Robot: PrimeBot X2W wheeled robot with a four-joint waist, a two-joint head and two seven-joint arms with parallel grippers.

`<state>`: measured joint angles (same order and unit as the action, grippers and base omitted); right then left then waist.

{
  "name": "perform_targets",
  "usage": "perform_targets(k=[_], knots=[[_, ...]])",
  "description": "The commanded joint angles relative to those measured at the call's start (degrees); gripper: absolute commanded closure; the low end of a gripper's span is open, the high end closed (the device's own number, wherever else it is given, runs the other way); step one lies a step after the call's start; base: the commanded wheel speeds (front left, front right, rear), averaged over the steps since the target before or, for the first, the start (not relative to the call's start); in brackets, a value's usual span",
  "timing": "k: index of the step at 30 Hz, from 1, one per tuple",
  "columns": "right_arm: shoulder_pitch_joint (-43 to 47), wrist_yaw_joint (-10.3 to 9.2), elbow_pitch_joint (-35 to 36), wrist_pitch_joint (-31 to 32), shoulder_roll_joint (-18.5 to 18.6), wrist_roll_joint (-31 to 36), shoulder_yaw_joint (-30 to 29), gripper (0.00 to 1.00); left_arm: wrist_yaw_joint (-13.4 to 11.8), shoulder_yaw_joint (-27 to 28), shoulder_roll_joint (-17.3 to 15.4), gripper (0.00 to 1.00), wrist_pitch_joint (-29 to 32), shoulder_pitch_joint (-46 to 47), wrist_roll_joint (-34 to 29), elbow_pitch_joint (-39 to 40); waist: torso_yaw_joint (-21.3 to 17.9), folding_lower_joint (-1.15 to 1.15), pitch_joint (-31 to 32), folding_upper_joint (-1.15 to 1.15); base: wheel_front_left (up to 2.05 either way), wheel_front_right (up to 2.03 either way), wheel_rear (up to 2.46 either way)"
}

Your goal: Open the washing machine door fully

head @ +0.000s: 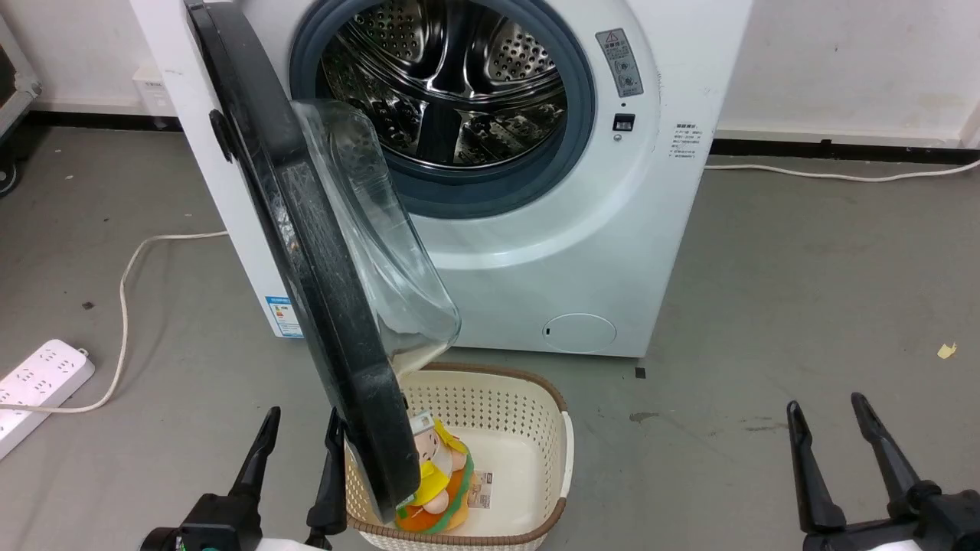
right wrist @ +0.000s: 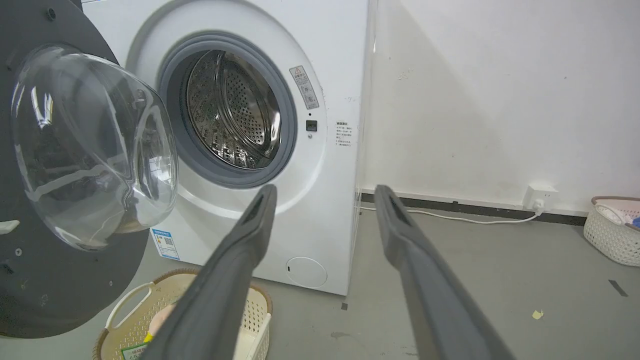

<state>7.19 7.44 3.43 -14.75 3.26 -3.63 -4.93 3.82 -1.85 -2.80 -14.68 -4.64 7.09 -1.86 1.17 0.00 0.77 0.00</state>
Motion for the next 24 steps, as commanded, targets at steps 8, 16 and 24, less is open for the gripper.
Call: perform_targets(k=[8,16,24], knots=[[1.1,0.05,-0.7,-0.2,-0.4,-2.3,1.3,0.00,0.0,-0.4,-0.1,0.00,-0.3,-0.3,0.6,0.3,0.6,0.00,0.2,0.00,0.00,0.00,0.00],[0.7,0.05,-0.4,-0.2,-0.4,-2.6,1.5,0.00,0.3,-0.7,-0.1,1.00,-0.3,-0.1,0.5,0.8,1.0,0.00,0.1,0.00,0.00,0.00,0.00],[0.5,0.05,-0.4,-0.2,-0.4,-2.8,1.4,0.00,-1.5,2.2,-0.1,1.00,-0.3,1.0,2.1,6.0,1.0,0.00,0.2,0.00,0.00,0.00,0.00]])
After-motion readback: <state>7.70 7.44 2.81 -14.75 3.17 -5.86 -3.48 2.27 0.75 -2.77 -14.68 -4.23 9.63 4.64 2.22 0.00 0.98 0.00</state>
